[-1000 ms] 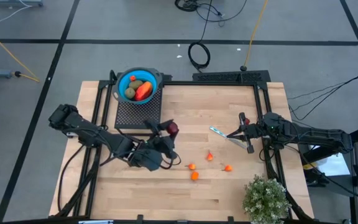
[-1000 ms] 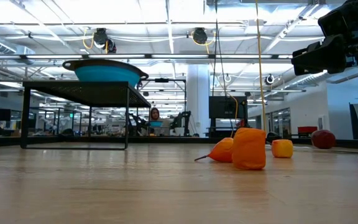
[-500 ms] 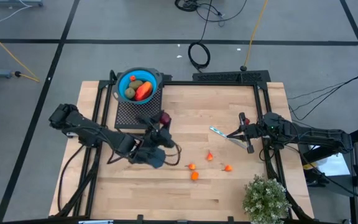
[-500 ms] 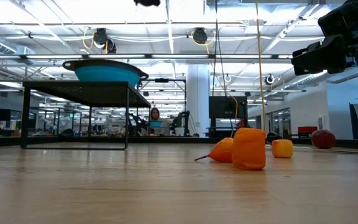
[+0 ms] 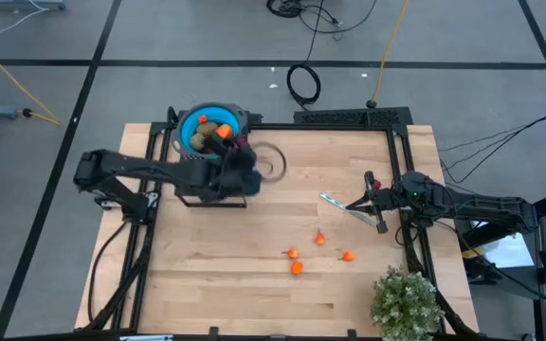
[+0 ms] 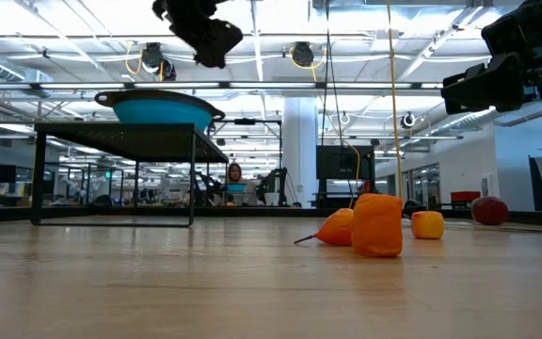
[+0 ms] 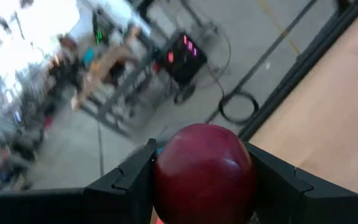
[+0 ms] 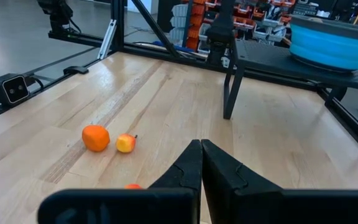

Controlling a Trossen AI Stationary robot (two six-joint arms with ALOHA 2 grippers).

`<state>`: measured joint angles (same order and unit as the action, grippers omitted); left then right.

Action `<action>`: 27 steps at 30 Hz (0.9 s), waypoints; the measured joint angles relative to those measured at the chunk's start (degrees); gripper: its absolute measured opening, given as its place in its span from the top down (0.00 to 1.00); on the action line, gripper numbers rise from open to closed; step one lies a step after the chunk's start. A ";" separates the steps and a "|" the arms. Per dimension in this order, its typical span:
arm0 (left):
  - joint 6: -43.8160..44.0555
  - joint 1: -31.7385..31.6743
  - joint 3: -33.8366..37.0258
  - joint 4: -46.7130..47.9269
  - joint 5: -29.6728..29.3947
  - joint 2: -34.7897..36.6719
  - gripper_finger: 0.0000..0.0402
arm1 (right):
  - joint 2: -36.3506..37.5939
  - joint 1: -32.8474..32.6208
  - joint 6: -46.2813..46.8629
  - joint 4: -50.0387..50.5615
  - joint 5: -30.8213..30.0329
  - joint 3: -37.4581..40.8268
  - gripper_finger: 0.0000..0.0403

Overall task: Pick & Place Fruit
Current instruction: Put the pomegranate into the blue strainer bowl on the shelf

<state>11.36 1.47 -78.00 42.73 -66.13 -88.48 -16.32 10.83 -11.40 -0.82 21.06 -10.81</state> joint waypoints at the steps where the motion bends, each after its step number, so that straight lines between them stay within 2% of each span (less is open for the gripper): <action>1: 1.55 -1.42 0.03 2.17 1.21 0.93 0.48 | -0.01 0.00 0.00 -0.02 0.00 0.00 1.00; 8: 5.76 -11.23 0.02 8.06 10.92 7.49 0.48 | -0.48 0.04 -0.44 -0.05 -0.13 0.00 1.00; 14: 5.30 -19.81 0.02 8.10 26.94 11.54 0.48 | -0.48 0.04 -0.44 -0.18 -0.09 0.00 1.00; 21: 7.56 -29.16 0.02 8.21 46.94 12.14 0.48 | -0.48 0.04 0.10 -0.18 -0.07 0.00 1.00; 23: 8.70 -30.71 0.02 8.21 49.71 11.80 0.48 | -0.48 0.04 0.17 -0.18 -0.07 0.00 1.00; 27: 11.27 -32.05 0.02 9.27 50.76 11.52 0.48 | -0.48 0.04 0.20 -0.18 -0.05 0.00 1.00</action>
<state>22.63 -30.58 -77.97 52.00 -15.38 -76.96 -16.80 10.87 -11.20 -0.99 21.01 -10.81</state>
